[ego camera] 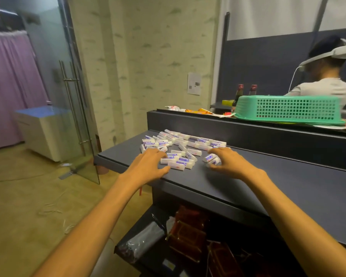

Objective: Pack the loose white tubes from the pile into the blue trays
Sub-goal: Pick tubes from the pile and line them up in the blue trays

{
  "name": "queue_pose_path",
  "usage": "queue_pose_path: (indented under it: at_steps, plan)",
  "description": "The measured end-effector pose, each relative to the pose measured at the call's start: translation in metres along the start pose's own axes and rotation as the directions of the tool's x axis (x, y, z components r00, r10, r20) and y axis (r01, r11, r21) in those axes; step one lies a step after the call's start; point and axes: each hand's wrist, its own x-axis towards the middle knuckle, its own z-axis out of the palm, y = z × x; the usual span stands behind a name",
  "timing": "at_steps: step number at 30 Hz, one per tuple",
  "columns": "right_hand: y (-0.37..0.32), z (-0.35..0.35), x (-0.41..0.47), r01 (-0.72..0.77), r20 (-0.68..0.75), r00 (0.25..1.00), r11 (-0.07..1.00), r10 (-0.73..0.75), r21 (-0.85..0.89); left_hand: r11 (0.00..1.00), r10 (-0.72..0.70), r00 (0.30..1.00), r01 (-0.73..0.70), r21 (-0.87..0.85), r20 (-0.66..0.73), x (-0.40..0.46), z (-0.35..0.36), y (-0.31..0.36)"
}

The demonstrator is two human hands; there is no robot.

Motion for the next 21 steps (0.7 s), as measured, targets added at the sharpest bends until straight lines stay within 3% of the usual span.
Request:
queue_pose_path:
  at_steps: [12, 21]
  plan:
    - [-0.009, 0.02, 0.07, -0.085, -0.019, 0.996, 0.994, 0.086, 0.063, 0.981, 0.128, 0.985, -0.109, -0.162, 0.112, 0.105, 0.022, -0.043]
    - [-0.014, 0.029, 0.078, -0.248, -0.054, 0.965, 0.958, 0.258, 0.147, 0.912, 0.358, 0.895, -0.273, -0.306, 0.267, 0.149, 0.035, -0.064]
